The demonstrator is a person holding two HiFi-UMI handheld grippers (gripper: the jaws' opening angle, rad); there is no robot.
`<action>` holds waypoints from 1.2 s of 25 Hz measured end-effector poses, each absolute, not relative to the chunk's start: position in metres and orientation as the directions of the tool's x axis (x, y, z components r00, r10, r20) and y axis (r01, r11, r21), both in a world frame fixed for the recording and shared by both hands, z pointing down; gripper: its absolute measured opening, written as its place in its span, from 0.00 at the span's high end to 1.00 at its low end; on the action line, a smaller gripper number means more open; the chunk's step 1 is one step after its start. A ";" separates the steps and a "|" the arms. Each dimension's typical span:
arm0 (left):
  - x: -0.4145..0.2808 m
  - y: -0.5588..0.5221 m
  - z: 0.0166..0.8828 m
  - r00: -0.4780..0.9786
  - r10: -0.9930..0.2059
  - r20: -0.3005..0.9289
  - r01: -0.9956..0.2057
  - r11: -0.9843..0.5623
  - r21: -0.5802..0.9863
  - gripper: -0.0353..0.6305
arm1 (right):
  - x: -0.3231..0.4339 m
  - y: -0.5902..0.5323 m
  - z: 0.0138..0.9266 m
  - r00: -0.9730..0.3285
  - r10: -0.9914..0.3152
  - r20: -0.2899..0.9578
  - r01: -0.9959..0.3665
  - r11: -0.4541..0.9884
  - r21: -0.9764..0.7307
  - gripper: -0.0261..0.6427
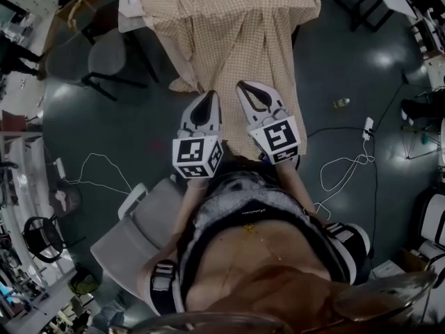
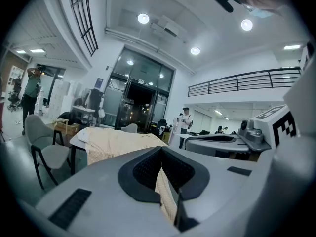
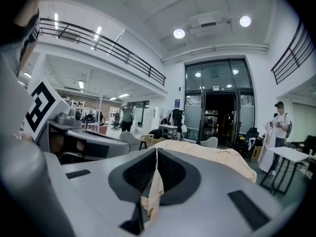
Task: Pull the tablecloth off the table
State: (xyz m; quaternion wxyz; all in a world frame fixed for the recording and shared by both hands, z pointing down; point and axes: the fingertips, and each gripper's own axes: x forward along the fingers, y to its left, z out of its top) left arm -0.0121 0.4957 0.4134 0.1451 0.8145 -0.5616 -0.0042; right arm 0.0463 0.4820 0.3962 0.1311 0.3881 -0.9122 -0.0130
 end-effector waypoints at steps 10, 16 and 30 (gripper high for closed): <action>-0.062 0.412 0.409 0.477 -0.869 0.135 -0.866 -0.437 0.243 0.93 | -0.027 0.402 0.397 -0.641 -0.734 0.225 -0.726 0.675 0.135 0.86; -0.105 0.383 0.411 0.476 -0.869 0.134 -0.866 -0.437 0.243 0.93 | -0.066 0.373 0.402 -0.625 -0.745 0.235 -0.739 0.661 0.131 0.86; -0.133 0.319 0.424 0.471 -0.867 0.162 -0.861 -0.412 0.298 0.93 | -0.081 0.305 0.415 -0.596 -0.748 0.294 -0.752 0.648 0.123 0.86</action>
